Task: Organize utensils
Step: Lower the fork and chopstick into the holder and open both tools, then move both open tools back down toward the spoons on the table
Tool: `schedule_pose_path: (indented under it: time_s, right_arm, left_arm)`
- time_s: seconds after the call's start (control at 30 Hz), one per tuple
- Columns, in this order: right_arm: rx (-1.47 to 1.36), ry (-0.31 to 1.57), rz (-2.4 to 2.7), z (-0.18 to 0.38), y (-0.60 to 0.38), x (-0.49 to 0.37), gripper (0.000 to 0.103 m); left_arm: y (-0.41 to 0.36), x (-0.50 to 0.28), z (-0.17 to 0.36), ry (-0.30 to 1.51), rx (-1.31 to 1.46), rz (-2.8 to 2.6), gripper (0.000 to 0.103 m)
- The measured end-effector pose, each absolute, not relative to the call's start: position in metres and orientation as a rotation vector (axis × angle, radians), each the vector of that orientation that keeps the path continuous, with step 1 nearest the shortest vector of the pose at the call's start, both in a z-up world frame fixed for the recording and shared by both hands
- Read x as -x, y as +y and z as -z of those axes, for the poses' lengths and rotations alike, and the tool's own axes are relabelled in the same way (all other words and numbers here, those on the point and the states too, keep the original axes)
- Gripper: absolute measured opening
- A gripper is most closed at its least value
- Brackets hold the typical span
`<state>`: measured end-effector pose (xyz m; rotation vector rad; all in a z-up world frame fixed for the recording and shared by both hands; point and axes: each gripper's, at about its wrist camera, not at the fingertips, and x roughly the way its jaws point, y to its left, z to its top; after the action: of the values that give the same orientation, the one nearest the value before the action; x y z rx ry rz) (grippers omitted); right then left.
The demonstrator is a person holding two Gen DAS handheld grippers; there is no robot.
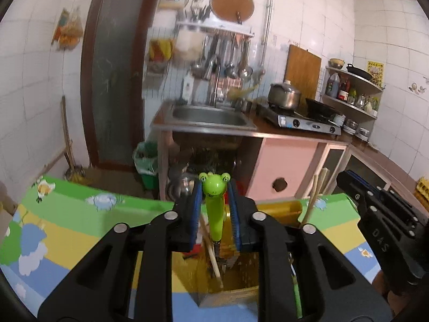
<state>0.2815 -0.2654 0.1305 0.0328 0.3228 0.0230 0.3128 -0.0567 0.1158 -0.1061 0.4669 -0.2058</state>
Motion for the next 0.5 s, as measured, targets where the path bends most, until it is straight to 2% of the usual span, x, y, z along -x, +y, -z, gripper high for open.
schedule_pose_path:
  time_s: [0.07, 0.1, 0.13, 0.2, 0.27, 0.33, 0.5]
  right_arm:
    - [-0.048, 0.343, 0.0, -0.132, -0.275, -0.277, 0.05]
    - [-0.069, 0.339, 0.003, -0.134, -0.28, -0.273, 0.075]
    - [-0.092, 0.328, 0.009, -0.136, -0.285, -0.267, 0.075]
    - [-0.096, 0.338, 0.034, -0.139, -0.294, -0.256, 0.075]
    - [-0.096, 0.35, 0.048, -0.14, -0.302, -0.242, 0.075]
    - [-0.083, 0.362, 0.054, -0.138, -0.306, -0.229, 0.081]
    - [-0.057, 0.398, 0.073, -0.122, -0.31, -0.189, 0.086]
  left_arm:
    - [-0.047, -0.305, -0.122, 0.468, 0.126, 0.192, 0.057]
    - [-0.041, -0.298, -0.126, 0.463, 0.135, 0.186, 0.064]
    - [-0.037, -0.294, -0.13, 0.46, 0.139, 0.18, 0.072]
    - [-0.026, -0.28, -0.136, 0.463, 0.139, 0.168, 0.077]
    - [-0.016, -0.266, -0.139, 0.474, 0.137, 0.156, 0.088]
    - [-0.007, -0.247, -0.139, 0.465, 0.137, 0.144, 0.096]
    - [0.003, -0.21, -0.124, 0.48, 0.094, 0.107, 0.098]
